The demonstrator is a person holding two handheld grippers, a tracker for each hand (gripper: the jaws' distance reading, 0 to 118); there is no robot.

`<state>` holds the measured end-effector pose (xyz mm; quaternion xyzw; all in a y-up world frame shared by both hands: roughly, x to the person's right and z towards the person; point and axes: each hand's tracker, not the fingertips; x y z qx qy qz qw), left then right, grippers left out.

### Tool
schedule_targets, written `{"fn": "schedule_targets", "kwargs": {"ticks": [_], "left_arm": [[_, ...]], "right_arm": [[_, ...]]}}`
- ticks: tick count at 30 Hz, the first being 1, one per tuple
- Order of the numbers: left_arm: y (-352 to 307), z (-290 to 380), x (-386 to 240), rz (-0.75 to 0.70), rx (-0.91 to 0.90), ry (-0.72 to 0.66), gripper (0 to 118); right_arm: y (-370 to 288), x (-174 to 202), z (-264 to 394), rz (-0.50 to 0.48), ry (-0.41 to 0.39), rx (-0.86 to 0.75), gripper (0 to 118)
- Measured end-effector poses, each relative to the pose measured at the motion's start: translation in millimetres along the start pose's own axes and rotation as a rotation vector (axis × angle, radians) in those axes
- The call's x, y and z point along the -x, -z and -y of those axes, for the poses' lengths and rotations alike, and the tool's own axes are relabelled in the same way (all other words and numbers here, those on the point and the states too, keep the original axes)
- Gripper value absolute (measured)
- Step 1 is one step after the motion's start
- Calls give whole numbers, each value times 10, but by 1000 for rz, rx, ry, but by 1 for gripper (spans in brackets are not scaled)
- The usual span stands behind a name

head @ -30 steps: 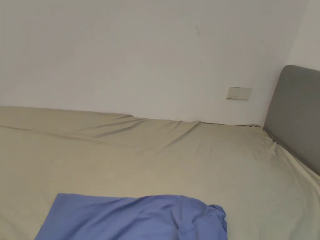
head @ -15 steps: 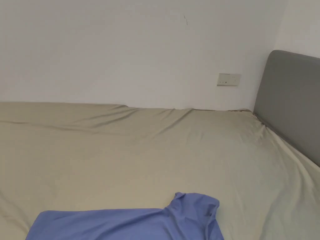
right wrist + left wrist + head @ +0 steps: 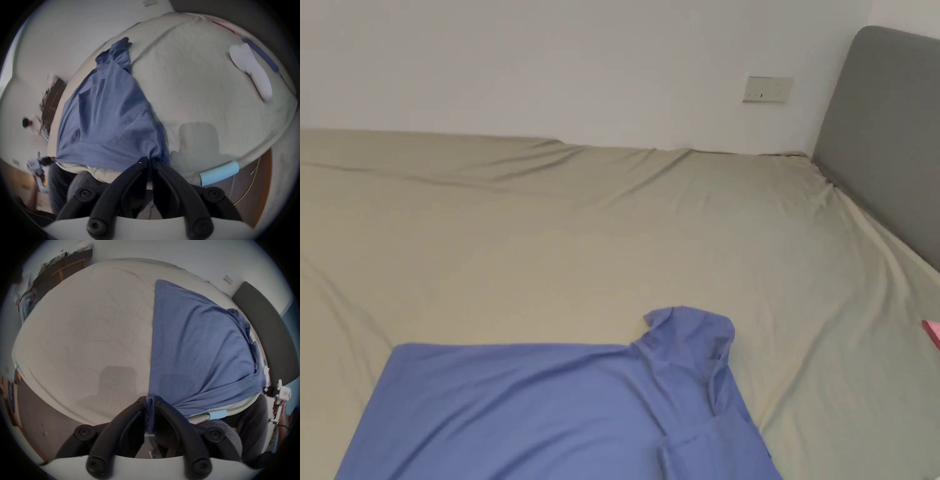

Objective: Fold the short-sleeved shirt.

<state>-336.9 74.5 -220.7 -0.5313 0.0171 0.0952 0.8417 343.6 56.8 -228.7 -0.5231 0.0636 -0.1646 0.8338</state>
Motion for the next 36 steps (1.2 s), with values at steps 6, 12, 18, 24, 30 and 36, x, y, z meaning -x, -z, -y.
{"fn": "schedule_targets", "kwargs": {"ticks": [6,12,18,24,30,36], "left_arm": [[-453,52,-9,1,-153,139,117],[-290,0,175,15,-124,7,117],[210,121,41,-56,-30,127,42],[118,-15,-205,-4,-37,145,18],[3,-146,-59,55,-63,36,18],[-95,-558,-136,92,-126,5,18]], "right_arm": [[-385,267,116,147,-194,-116,114],[-622,258,101,168,-129,-268,114],[-264,280,-14,142,-94,-185,114],[107,414,-26,94,-110,-49,35],[60,298,-51,8,25,-48,20],[-86,281,-502,-132,147,-137,19]]}}
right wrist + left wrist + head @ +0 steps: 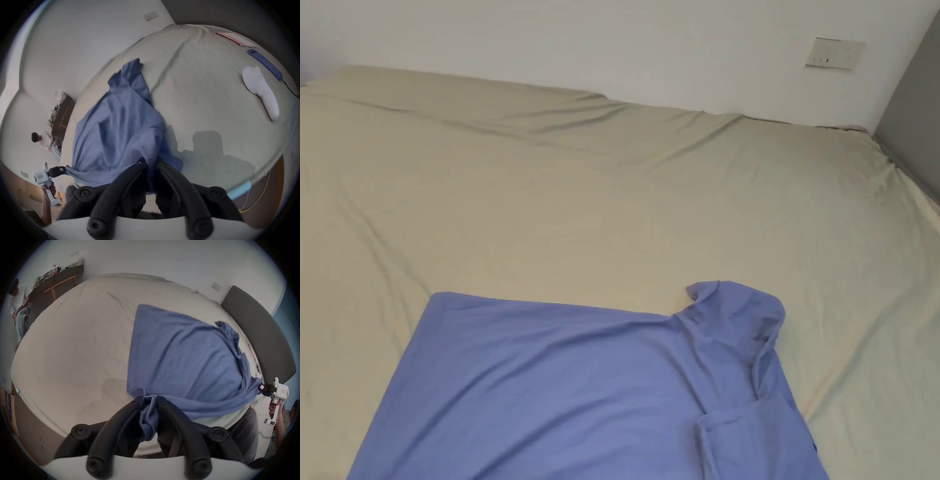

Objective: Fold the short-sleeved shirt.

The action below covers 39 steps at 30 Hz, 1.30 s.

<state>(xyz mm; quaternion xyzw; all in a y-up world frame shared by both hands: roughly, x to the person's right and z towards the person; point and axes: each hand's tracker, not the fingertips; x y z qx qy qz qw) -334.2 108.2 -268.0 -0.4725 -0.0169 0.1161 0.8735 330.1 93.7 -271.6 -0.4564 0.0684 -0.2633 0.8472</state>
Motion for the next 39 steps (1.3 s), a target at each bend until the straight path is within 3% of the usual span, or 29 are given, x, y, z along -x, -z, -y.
{"fn": "schedule_targets", "kwargs": {"ticks": [8,9,10,11,12,13,14,21,25,27,29,30,31,33,35,36,37,38,39], "left_arm": [[534,-735,-113,-28,-27,-36,18],[651,-786,-85,-34,-22,-54,18],[747,-818,-66,-62,-9,-79,18],[851,-851,-81,-92,8,-92,26],[913,-851,-98,-146,18,-87,46],[953,-835,-130,-181,12,-79,85],[968,-804,-172,-213,14,-49,105],[623,-576,-58,-151,-37,-47,107],[689,-375,-85,-111,75,13,107],[945,-303,-83,-135,98,50,104],[1095,-275,-157,-119,103,45,75],[1074,-266,-223,-169,90,55,76],[1006,-340,-258,-175,73,82,65],[941,-381,-274,-64,66,63,19],[911,-410,-289,-68,89,71,15],[912,-412,-279,-73,98,64,14],[893,-412,-238,-56,108,46,14],[854,-410,-183,-17,114,20,14],[787,-434,-145,-3,108,4,14]], "right_arm": [[829,309,-980,4,19,-44,19],[967,341,-1070,77,2,-61,25],[1099,365,-1121,161,-28,-75,41],[1222,386,-1153,227,-53,-84,59],[1321,390,-1155,265,-84,-85,75],[1383,397,-1143,295,-117,-79,84],[1399,421,-1106,314,-157,-63,84],[452,517,-802,300,-295,-307,88],[149,473,-585,265,-331,-248,107],[216,436,-508,287,-352,-175,109],[390,395,-447,290,-359,-158,109],[527,402,-437,314,-347,-112,109],[658,388,-421,296,-344,-61,109],[949,362,-370,263,-328,47,109],[1214,392,-290,300,-326,147,92],[1222,461,-213,414,-407,80,91],[1163,559,-212,387,-470,38,80],[1101,588,-235,346,-452,79,59],[1009,588,-262,310,-420,86,28]]}}
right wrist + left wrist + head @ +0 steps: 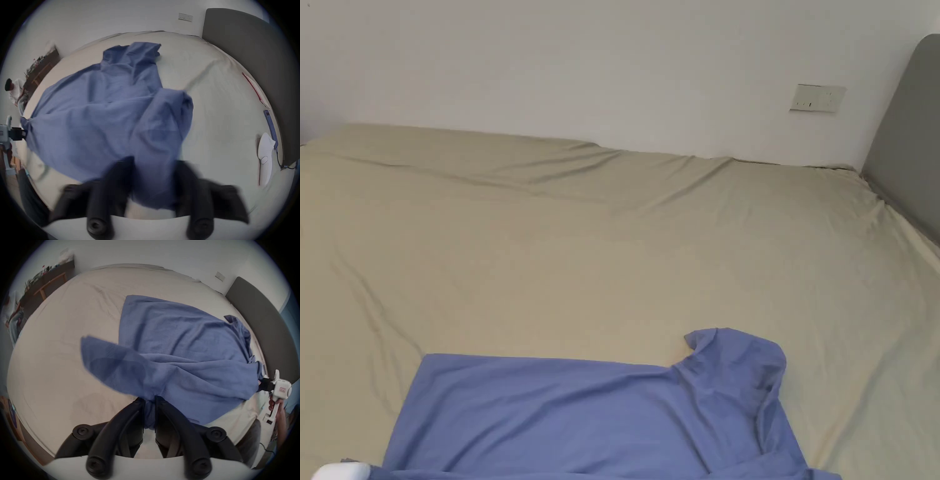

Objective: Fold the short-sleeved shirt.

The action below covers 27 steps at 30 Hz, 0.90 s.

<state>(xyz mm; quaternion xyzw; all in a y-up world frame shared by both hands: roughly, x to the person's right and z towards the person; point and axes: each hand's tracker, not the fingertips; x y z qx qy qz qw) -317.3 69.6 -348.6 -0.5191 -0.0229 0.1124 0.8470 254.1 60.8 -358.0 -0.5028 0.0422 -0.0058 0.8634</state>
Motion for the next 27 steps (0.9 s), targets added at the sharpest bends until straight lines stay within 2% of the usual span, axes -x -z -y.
{"fn": "schedule_targets", "kwargs": {"ticks": [1,3,7,11,14,16,18,21,22,23,24,25,26,27], "left_arm": [[-64,-4,58,11,-2,-17,14],[-254,13,169,55,-36,-47,14],[-631,115,231,76,-49,-13,14],[-970,246,184,58,-68,40,14],[-1087,402,275,133,-13,27,14],[-1093,591,287,112,16,20,14],[-954,832,377,64,78,4,14],[-643,1124,454,50,166,-93,14],[-577,1193,470,56,168,-118,14],[-628,1211,478,75,77,-155,14],[-652,1153,461,71,62,-182,14],[-662,1139,436,64,94,-172,16],[-693,1131,394,53,77,-153,23],[-744,1087,353,1,50,-79,45]], "right_arm": [[-81,-63,-2,-57,32,-7,22],[-344,-270,25,-224,150,-8,22],[-707,-510,223,-271,198,-57,22],[-901,-580,352,-283,198,-27,22],[-965,-560,466,-273,111,30,22],[-924,-556,608,-265,110,38,22],[-782,-531,766,-254,76,102,22],[-502,-435,996,-203,69,171,22],[-459,-406,1050,-194,66,155,22],[-538,-389,1049,-184,65,24,23],[-557,-347,1033,-156,35,58,29],[-570,-311,1026,-127,4,80,48],[-605,-292,1022,-103,-22,79,64],[-681,-305,1022,-76,-47,75,69]]}}
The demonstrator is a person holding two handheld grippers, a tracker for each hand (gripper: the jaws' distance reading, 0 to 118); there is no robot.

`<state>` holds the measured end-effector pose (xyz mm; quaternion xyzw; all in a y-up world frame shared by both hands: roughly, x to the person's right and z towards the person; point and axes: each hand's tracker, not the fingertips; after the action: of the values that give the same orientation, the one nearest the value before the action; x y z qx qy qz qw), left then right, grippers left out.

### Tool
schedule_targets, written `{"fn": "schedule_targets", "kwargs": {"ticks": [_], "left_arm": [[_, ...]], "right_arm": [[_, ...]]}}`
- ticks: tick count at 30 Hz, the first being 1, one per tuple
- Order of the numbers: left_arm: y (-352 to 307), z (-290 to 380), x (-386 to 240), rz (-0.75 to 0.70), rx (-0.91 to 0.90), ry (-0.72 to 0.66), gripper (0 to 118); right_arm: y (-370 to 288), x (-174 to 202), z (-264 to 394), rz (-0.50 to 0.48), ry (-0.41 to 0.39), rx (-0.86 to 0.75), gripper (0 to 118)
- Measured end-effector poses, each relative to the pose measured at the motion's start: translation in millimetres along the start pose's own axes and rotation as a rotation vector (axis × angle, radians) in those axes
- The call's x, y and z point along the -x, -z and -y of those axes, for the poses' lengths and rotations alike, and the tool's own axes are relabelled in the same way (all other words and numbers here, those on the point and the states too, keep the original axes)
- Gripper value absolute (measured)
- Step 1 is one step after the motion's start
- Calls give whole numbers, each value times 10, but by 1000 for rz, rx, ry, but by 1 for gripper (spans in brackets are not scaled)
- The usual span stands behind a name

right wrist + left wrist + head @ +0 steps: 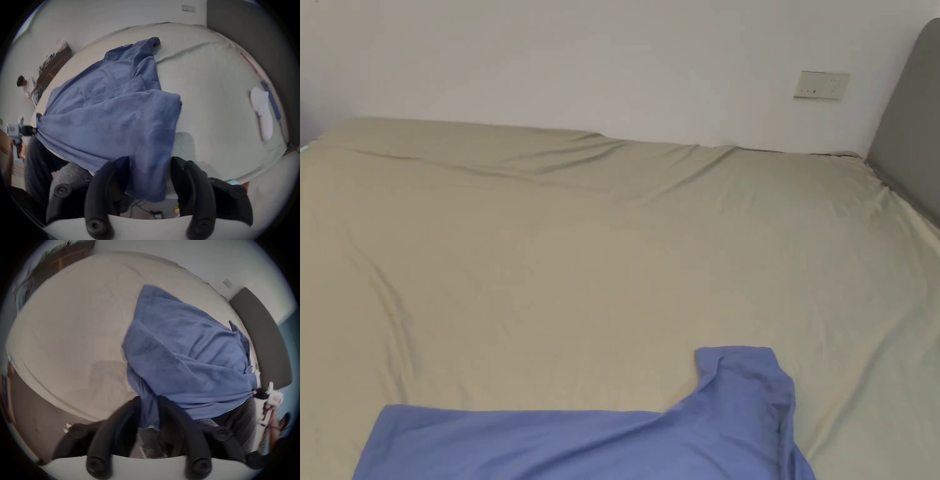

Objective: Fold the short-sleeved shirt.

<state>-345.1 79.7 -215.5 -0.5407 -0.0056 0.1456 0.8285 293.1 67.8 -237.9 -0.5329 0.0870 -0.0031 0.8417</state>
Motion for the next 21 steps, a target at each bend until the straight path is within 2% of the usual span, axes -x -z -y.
{"fn": "schedule_targets", "kwargs": {"ticks": [2,3,4,7,9,11,14,15,16,17,18,19,21], "left_arm": [[-201,-173,-61,-95,-103,115,92],[-297,-282,-74,-105,-172,135,110],[-369,-427,-77,-116,-229,131,111],[-402,-1014,-118,-121,-350,43,111],[-142,-1460,-166,-86,-331,32,111],[256,-1781,-205,-22,-303,25,111],[988,-2104,-253,-84,-127,9,103],[1159,-2121,-269,-103,-93,15,89],[1275,-2131,-287,-152,-104,33,48],[1340,-2049,-339,-245,-107,52,19],[1176,-2028,-370,-190,-199,60,16],[1106,-2016,-390,-168,-182,84,6],[922,-1919,-455,-139,-200,147,6]], "right_arm": [[-139,-15,5,53,-23,-32,75],[-236,-34,0,58,-10,-63,87],[-329,-72,-4,69,8,-97,93],[-562,-124,-183,83,72,-210,93],[-647,-148,-406,97,99,-249,93],[-639,-154,-606,70,113,-277,93],[-492,-162,-910,49,128,-279,93],[-453,-139,-1002,36,136,-272,93],[-421,-118,-1087,24,136,-267,93],[-367,-96,-1188,12,125,-269,93],[-299,-67,-1307,17,100,-270,93],[-228,-46,-1420,28,75,-274,93],[21,-32,-1703,25,46,-259,93]]}}
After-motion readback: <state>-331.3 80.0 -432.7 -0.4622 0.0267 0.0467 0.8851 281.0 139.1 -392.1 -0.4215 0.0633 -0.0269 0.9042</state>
